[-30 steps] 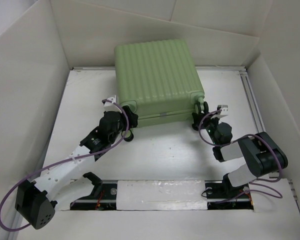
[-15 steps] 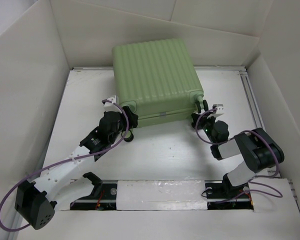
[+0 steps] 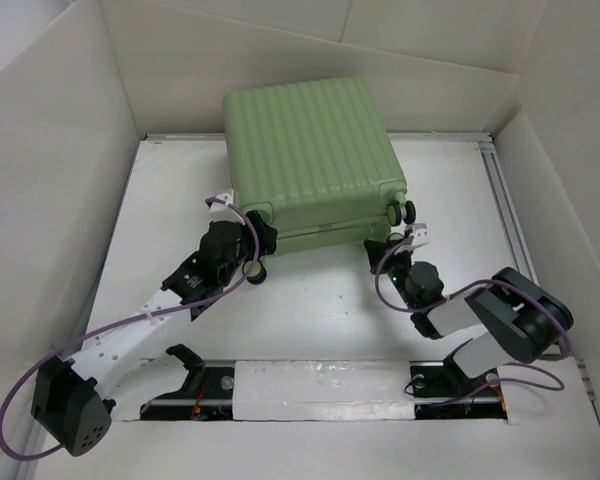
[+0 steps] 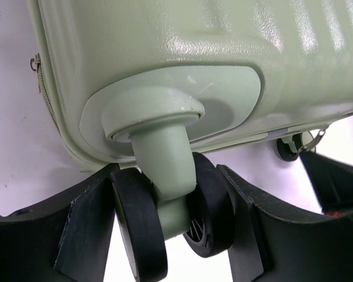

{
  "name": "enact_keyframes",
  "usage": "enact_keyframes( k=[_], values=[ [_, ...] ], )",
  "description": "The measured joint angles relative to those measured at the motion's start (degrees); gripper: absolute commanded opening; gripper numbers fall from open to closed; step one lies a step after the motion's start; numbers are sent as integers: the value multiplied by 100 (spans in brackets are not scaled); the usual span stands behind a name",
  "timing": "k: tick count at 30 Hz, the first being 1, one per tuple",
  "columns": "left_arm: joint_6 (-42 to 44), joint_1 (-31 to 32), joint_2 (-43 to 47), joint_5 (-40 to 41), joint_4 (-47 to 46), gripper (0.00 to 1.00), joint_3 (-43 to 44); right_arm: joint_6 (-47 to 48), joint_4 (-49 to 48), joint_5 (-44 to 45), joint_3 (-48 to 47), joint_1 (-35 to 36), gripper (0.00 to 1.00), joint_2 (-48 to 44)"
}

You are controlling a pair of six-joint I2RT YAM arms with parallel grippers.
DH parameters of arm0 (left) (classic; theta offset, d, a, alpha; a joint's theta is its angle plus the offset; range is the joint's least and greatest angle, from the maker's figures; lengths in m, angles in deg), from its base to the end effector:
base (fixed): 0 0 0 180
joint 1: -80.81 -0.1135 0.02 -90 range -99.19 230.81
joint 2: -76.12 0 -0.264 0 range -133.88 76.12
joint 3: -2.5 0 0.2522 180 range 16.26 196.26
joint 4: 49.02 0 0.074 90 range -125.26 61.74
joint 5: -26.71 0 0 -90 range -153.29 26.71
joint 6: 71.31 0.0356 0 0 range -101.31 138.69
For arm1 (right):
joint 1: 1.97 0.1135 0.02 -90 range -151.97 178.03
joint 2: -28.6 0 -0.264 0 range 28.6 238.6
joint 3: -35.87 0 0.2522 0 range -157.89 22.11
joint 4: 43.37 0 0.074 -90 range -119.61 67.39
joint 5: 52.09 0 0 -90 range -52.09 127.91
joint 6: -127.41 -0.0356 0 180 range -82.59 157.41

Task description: Pack the luggage

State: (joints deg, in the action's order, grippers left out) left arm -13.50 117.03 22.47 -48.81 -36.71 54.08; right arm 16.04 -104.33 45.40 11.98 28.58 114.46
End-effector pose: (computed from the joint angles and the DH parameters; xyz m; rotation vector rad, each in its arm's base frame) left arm 0.1833 -0.1232 0.2901 -0.1171 1.8534 -0.6120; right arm 0.1993 0.1123 0.1523 -0.0258 1.6207 0.6005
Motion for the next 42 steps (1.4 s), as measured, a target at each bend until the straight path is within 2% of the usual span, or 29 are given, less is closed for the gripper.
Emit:
enact_keyframes(
  k=[3, 8, 14, 17, 19, 22, 23, 24, 27, 30, 33, 37, 42],
  values=[
    [0, -24, -68, -52, -92, 0, 2, 114, -295, 619, 20, 822, 0, 136],
    [-9, -35, -157, -264, -160, 0, 26, 59, -133, 874, -149, 2465, 0, 960],
    [-107, -72, -273, -516, -125, 0, 118, -92, 68, 1080, -1851, 3842, 0, 2151],
    [-109, -74, -245, -522, 28, 0, 190, -9, 87, 1493, -2354, 4417, 0, 2140],
    [-101, -74, -175, -505, 111, 0, 212, 42, 94, 1880, -2164, 4636, 0, 1709],
    [-87, -74, 7, -433, 197, 0, 227, -52, 142, 2492, -1502, 4280, 15, 669],
    [-87, -74, 79, -398, 223, 0, 234, -131, 293, 2677, -1283, 3974, 22, 238],
    [-92, -74, 166, -350, 256, 0, 234, -203, 455, 2809, -1130, 3622, 34, -162],
    [-136, -79, 315, -227, 337, 0, 234, -385, 1051, 3025, -962, 2605, 47, -1110],
    [-168, -79, 337, -214, 352, 0, 232, -409, 1497, 2929, -964, 1952, 47, -1453],
    [-177, -79, 341, -214, 352, 0, 232, -389, 1915, 2747, -970, 1491, 48, -1401],
    [-177, -79, 369, -186, 363, 0, 227, -431, 2306, 2538, -970, 1123, 48, -1283],
    [-179, -72, 420, -131, 374, 0, 205, -409, 2247, 2105, -975, 754, 49, -866]
  ],
)
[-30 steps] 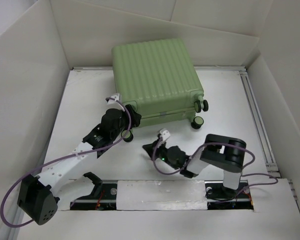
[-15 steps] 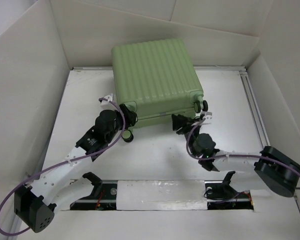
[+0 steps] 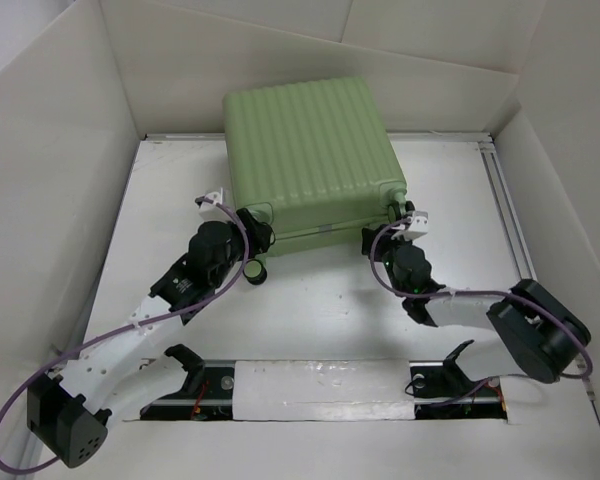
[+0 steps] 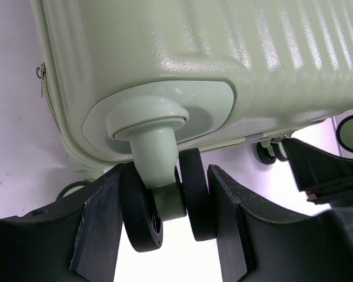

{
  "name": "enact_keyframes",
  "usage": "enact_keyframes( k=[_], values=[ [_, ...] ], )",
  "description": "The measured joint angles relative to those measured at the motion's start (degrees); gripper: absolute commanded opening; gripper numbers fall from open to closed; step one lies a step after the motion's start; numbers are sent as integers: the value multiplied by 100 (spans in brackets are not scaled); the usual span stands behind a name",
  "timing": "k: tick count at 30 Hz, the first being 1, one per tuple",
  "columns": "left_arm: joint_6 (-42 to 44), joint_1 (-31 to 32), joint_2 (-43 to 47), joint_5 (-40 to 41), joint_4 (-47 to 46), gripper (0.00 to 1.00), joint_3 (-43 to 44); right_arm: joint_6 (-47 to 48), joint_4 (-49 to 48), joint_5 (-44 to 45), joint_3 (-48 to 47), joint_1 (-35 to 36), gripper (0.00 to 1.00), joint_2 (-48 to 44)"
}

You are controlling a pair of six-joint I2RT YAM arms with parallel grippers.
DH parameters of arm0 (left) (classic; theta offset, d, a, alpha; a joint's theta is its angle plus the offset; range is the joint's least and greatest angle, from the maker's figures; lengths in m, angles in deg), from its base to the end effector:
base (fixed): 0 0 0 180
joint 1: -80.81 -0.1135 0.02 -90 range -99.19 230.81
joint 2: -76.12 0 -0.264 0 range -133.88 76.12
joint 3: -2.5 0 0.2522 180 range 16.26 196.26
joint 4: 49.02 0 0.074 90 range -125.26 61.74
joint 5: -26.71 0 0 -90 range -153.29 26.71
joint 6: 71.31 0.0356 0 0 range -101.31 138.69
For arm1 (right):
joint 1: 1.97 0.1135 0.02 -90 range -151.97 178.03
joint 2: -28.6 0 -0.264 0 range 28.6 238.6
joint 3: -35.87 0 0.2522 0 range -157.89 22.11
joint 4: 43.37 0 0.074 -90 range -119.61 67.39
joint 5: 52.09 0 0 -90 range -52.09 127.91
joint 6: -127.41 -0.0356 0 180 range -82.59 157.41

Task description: Pack the luggage

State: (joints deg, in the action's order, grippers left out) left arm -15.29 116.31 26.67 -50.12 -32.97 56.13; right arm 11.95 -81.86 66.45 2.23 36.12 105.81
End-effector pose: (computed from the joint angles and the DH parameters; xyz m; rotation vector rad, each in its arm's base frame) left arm 0.1726 -0.1132 0.3101 -0.1459 1.8162 -0.6670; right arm 0.2066 0.1403 0.1878 0.1969 1.6547 0.4311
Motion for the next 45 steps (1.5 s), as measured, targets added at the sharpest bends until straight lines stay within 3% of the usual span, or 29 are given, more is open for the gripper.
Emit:
enact_keyframes(
  k=[11, 12, 15, 16, 17, 26, 32, 38, 42, 45],
  values=[
    [-9, 2, 46, 33, -131, 0, -92, 564, -140, -765, -341, -240, 43, 807],
    [-11, 2, 46, 33, -142, 0, -94, 616, -162, -780, -358, -238, 40, 841],
    [-17, 0, 44, 50, -175, 0, -105, 789, -260, -640, -409, -247, 18, 942],
    [-20, 0, 44, 61, -195, 0, -116, 841, -297, -592, -420, -238, 6, 970],
    [-20, 0, 44, 70, -205, 0, -129, 885, -348, -546, -431, -232, 1, 1005],
    [155, -81, 33, 326, -146, 0, -162, 909, -566, 575, -455, 560, 0, 1143],
    [236, -149, -271, 286, -138, 0, -35, 918, -785, 1169, -844, 2354, 0, 1502],
    [227, -149, -339, -31, 323, 0, 212, 643, -601, 2542, -1513, 3241, 0, 2068],
    [149, -149, -398, -372, 468, 0, 308, 363, -691, 2396, -1744, 3348, 0, 2337],
    [-50, -149, -525, -800, 643, 0, 487, 256, -1139, 1746, -2308, 3458, 0, 2927]
  ],
)
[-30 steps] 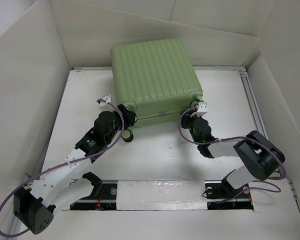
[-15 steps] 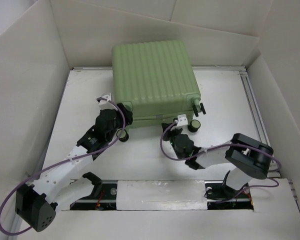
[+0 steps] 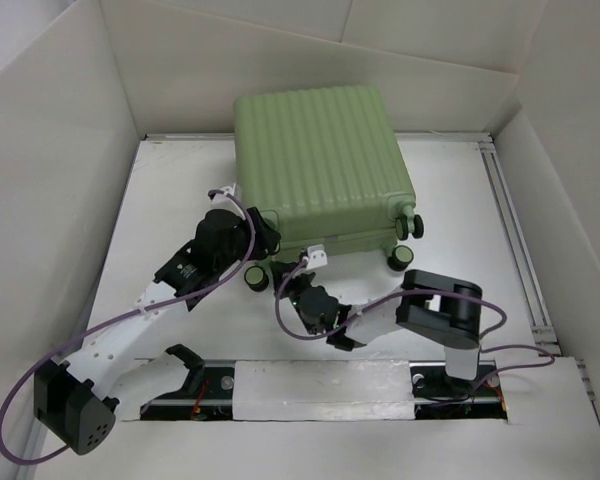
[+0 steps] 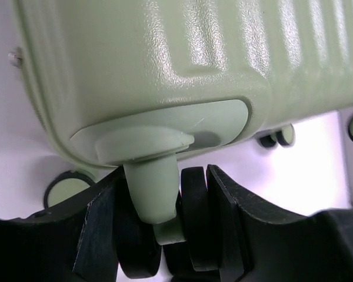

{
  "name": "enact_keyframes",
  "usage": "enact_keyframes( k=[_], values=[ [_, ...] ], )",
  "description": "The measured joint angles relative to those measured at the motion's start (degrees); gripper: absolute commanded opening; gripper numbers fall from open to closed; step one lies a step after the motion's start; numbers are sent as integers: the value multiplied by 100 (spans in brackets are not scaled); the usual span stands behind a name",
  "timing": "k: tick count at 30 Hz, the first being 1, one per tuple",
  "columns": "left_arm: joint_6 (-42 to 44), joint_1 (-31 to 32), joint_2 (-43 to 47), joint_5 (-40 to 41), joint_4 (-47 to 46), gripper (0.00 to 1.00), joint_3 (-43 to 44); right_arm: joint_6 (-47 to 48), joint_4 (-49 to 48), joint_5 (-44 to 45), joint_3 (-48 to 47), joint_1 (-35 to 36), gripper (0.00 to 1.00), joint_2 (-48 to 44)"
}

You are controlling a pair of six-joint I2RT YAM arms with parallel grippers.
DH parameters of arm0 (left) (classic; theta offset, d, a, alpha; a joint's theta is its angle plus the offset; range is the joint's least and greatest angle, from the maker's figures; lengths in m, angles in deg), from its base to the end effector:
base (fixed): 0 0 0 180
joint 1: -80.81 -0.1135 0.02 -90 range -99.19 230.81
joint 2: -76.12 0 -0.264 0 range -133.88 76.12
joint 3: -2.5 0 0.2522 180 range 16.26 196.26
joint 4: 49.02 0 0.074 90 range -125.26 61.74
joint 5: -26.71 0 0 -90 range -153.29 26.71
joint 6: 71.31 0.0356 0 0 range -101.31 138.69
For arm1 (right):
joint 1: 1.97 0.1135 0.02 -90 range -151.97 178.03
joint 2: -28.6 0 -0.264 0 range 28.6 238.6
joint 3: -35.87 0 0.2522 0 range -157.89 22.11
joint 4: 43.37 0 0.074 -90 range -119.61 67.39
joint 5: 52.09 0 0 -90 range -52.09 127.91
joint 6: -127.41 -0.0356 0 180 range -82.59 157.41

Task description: Pack the luggage

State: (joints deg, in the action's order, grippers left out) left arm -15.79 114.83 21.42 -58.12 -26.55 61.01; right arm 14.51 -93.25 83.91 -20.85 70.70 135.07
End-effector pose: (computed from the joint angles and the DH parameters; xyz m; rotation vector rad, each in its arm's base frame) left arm 0.1865 -0.1220 0.3107 -0.0714 1.9606 -0.7190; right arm 0.1306 0.3327 0.1744 -0.0516 1.6093 0.6772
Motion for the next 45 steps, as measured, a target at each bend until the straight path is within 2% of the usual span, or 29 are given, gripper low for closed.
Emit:
enact_keyframes(
  k=[6, 10, 14, 18, 22, 24, 27, 29, 31, 35, 39, 41, 42, 43, 45],
  values=[
    [-557, 7, -94, -857, 319, 0, 219, -308, -651, -664, -1056, 74, 0, 1167],
    [-570, -79, -20, -813, 514, 0, 275, -654, -1075, -516, -1635, 92, 0, 1779],
    [-654, -96, 24, -824, 527, 0, 275, -1036, -1296, -426, -1670, 96, 0, 1923],
    [-944, -9, 31, -1325, 503, 0, 245, -1384, -1311, -555, -848, 162, 0, 1373],
    [-1399, 282, 13, -1834, 251, 0, 103, -1554, -1119, -734, 420, 280, 0, 295],
    [-1517, 570, -81, -1705, 101, 0, 103, -1602, -1014, -754, 918, 284, 0, -236],
    [-1670, 1497, -619, -846, 127, 0, 520, -1725, -702, -588, 1425, 343, 0, -883],
    [-1744, 1958, -977, -407, 2, 0, 761, -1775, -389, -282, 1556, 411, 0, -1200],
    [-1764, 2153, -1207, -223, -120, 0, 885, -1810, -127, -24, 1569, 461, 0, -1342],
    [-1700, 2214, -1471, -219, -238, 0, 1019, -1880, 157, 426, 1445, 514, 0, -1292],
    [-1696, 2232, -1860, -205, -205, 0, 1403, -1952, 28, 1196, 990, 540, 0, -861],
    [-1633, 2264, -1993, -87, -251, 0, 1478, -1912, -173, 1641, 708, 540, 9, -527],
    [-1578, 2277, -2020, -20, -249, 0, 1478, -1884, -254, 1753, 621, 540, 29, -382],
    [-1545, 2284, -2031, 31, -236, 0, 1467, -1895, -372, 1735, 590, 540, 41, -289],
    [-1539, 2332, -1980, 157, -439, 26, 1368, -1952, -765, 1320, 529, 682, 57, -315]
  ],
)
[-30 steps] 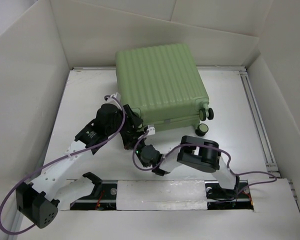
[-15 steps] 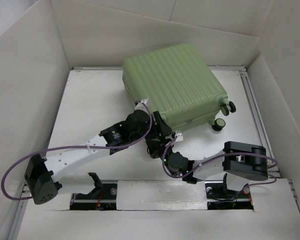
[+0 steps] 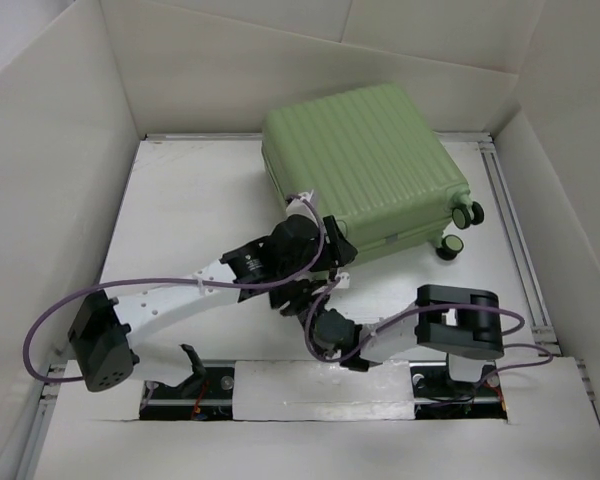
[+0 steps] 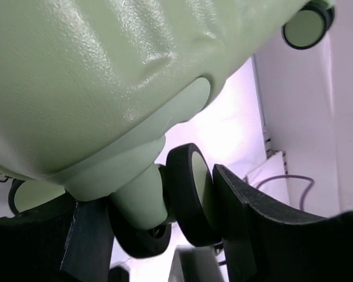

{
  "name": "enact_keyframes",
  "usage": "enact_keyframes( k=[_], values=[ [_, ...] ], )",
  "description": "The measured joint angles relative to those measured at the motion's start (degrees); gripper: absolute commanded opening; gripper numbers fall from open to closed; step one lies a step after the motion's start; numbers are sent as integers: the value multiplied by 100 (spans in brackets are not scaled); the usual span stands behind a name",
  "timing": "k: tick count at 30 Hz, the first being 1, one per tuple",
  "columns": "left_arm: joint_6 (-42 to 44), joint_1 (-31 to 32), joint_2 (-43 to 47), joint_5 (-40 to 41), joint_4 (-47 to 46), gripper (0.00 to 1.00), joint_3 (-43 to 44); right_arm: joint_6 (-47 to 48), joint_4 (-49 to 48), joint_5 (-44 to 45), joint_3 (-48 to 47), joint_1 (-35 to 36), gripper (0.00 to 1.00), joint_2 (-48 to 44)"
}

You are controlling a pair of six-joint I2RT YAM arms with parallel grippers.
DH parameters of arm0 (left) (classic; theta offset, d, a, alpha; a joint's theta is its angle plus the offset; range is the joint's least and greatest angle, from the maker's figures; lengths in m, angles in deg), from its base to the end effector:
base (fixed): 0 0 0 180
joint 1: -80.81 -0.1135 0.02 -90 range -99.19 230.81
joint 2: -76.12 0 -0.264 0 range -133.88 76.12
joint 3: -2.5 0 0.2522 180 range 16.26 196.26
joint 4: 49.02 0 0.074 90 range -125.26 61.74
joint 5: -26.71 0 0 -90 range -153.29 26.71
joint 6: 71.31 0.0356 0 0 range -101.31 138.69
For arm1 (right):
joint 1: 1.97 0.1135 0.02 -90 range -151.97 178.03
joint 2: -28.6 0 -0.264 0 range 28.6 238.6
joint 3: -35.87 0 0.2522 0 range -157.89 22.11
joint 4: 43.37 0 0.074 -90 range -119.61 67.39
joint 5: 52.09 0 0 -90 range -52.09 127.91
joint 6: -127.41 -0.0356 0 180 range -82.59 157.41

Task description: Pack the luggage

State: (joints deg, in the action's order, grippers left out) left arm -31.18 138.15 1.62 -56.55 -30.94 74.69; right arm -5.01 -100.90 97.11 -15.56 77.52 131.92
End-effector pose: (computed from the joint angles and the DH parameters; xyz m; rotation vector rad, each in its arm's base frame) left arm 0.1675 -0.2536 0.3196 0.0509 2.0973 -1.0997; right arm 0.0899 0.3172 0.1810 0.3739 1.5512 0.9315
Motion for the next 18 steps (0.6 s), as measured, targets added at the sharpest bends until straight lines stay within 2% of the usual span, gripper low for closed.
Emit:
enact_keyframes(
  k=[1, 4, 8, 11, 13, 15, 16, 17, 18],
  values=[
    [-24, 35, 26, 17, -157, 42, -57, -61, -37, -448, -17, 98, 59, -48],
    [136, 166, 258, 138, -308, 82, -203, -201, 190, -918, 190, 601, 67, -411],
    [763, 299, 1056, 260, -129, 94, -229, -407, 1353, -1274, 378, 1014, 68, -1187],
    [1113, 293, 1899, 859, -334, 94, -162, -662, 2542, -1296, 376, 1115, 68, -1729],
    [1220, 293, 2549, 1338, -433, 83, -197, -874, 3423, -1292, 365, 1167, 68, -2044],
    [1241, 293, 3263, 1797, -562, 76, -483, -1045, 4253, -1237, 356, 1209, 62, -2339],
    [1215, 291, 3604, 1967, -619, 65, -734, -1121, 4682, -1209, 352, 1213, 62, -2509],
    [1161, 273, 3989, 2103, -643, 61, -1027, -1187, 5073, -1189, 343, 1222, 62, -2684],
    [1097, 262, 4269, 2232, -612, 59, -1307, -1226, 5423, -1158, 323, 1224, 53, -2852]
  ],
)
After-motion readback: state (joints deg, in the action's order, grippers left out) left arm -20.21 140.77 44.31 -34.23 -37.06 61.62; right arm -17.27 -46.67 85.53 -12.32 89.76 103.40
